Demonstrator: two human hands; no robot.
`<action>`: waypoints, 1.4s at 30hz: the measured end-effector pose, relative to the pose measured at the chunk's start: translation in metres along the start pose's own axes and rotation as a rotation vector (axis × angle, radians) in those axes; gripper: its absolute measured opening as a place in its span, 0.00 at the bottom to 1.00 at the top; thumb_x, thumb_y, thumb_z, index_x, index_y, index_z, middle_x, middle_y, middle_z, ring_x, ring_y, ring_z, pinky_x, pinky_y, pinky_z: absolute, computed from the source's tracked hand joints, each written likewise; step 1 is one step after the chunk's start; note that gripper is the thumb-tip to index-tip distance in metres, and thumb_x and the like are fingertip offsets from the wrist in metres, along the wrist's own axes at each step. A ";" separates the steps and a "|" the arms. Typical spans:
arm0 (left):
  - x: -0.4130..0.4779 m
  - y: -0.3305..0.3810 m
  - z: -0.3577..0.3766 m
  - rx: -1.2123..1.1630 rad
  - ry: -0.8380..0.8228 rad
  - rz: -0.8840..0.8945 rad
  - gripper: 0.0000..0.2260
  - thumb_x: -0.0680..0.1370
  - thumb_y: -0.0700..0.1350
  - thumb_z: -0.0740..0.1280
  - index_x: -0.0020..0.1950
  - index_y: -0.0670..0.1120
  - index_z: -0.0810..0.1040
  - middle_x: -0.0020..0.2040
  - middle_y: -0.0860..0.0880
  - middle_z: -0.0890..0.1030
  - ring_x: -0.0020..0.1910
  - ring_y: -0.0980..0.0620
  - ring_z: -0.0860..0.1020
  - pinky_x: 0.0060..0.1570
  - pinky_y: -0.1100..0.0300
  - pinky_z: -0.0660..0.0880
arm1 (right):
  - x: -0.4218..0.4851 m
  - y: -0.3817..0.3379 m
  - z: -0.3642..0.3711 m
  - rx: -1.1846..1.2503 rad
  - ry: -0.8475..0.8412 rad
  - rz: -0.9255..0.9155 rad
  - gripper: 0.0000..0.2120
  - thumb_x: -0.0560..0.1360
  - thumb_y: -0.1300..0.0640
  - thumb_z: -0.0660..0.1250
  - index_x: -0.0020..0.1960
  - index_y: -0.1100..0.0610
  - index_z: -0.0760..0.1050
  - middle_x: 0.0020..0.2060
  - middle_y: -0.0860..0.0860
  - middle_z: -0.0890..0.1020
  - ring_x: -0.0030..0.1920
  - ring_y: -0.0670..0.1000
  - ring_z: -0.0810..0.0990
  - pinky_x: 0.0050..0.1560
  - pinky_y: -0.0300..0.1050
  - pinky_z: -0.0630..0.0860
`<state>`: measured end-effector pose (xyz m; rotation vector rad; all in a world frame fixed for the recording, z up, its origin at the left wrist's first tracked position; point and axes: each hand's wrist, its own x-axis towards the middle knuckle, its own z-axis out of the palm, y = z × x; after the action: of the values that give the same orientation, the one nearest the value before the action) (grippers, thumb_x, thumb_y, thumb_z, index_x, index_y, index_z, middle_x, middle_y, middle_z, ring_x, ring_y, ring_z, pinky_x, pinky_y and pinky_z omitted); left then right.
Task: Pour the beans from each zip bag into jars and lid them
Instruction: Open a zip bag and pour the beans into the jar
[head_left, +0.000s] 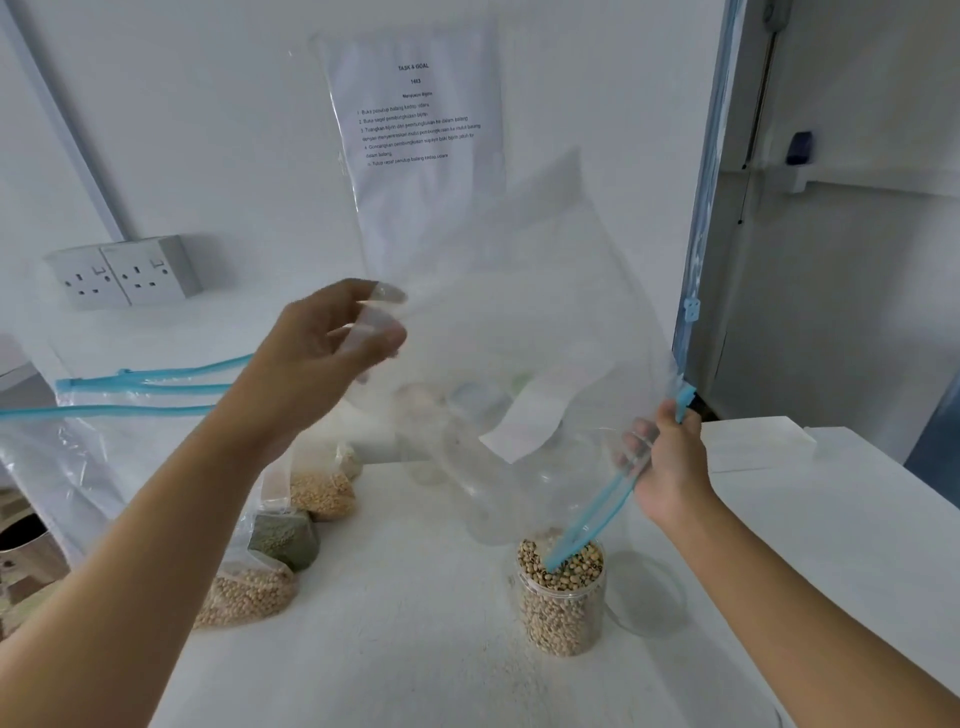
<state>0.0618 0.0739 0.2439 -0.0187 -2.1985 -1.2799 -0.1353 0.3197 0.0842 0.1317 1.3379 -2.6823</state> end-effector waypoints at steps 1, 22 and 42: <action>0.004 0.007 0.005 0.003 0.000 0.025 0.17 0.75 0.49 0.72 0.63 0.49 0.80 0.47 0.49 0.84 0.44 0.52 0.81 0.42 0.61 0.75 | 0.002 0.000 0.000 0.021 0.001 -0.004 0.04 0.86 0.49 0.56 0.54 0.47 0.67 0.34 0.48 0.66 0.31 0.47 0.63 0.35 0.45 0.63; 0.032 0.019 0.018 -0.110 0.069 -0.002 0.08 0.78 0.45 0.74 0.57 0.47 0.84 0.43 0.49 0.82 0.40 0.51 0.75 0.43 0.56 0.74 | 0.002 -0.009 -0.002 0.069 -0.042 -0.109 0.07 0.87 0.51 0.54 0.50 0.48 0.65 0.33 0.47 0.66 0.29 0.46 0.64 0.32 0.41 0.62; -0.066 -0.162 -0.003 0.276 -0.070 -0.575 0.10 0.78 0.41 0.73 0.54 0.37 0.76 0.24 0.53 0.77 0.22 0.59 0.72 0.26 0.64 0.72 | -0.019 -0.066 0.054 -0.447 -0.324 -0.255 0.05 0.83 0.54 0.65 0.50 0.55 0.72 0.33 0.51 0.73 0.31 0.48 0.68 0.29 0.40 0.64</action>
<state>0.0700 0.0022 0.0852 0.7334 -2.5217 -1.2508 -0.1280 0.3170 0.1713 -0.5280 1.8886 -2.3610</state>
